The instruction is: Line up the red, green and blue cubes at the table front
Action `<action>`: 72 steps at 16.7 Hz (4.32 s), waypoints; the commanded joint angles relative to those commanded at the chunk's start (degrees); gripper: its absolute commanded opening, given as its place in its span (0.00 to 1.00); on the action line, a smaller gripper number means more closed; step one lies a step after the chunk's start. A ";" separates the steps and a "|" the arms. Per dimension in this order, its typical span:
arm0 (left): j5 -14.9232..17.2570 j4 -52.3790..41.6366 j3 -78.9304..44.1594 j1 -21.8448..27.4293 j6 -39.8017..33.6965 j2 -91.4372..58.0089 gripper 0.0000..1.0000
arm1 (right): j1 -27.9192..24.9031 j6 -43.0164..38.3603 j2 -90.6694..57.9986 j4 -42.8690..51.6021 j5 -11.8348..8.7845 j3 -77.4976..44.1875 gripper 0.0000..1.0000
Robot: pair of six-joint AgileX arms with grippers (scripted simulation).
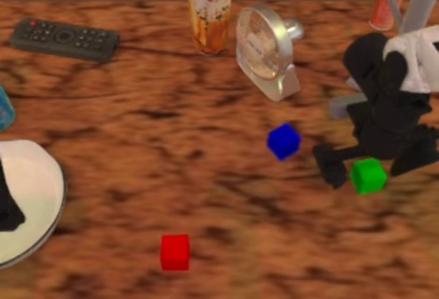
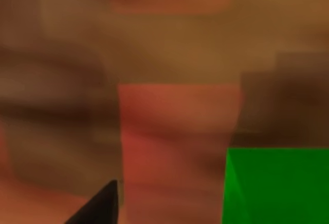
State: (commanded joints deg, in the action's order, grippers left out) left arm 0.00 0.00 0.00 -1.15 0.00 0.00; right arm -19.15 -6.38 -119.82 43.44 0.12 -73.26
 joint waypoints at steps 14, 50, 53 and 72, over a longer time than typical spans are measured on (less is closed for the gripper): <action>0.00 0.00 0.00 0.00 0.00 0.00 1.00 | 0.00 0.00 0.00 0.00 0.00 0.00 0.00; 0.00 0.00 0.00 0.00 0.00 0.00 1.00 | -30.64 -42.94 6.06 20.00 0.58 -13.91 0.00; 0.00 0.00 0.00 0.00 0.00 0.00 1.00 | -33.56 -46.25 6.67 20.10 0.70 -14.12 0.00; 0.00 0.00 0.00 0.00 0.00 0.00 1.00 | -33.76 -46.53 1.61 5.72 0.74 -4.80 0.15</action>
State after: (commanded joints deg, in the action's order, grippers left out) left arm 0.00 0.00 0.00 -1.15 0.00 0.00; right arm -52.91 -52.92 -118.21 49.16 0.86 -78.06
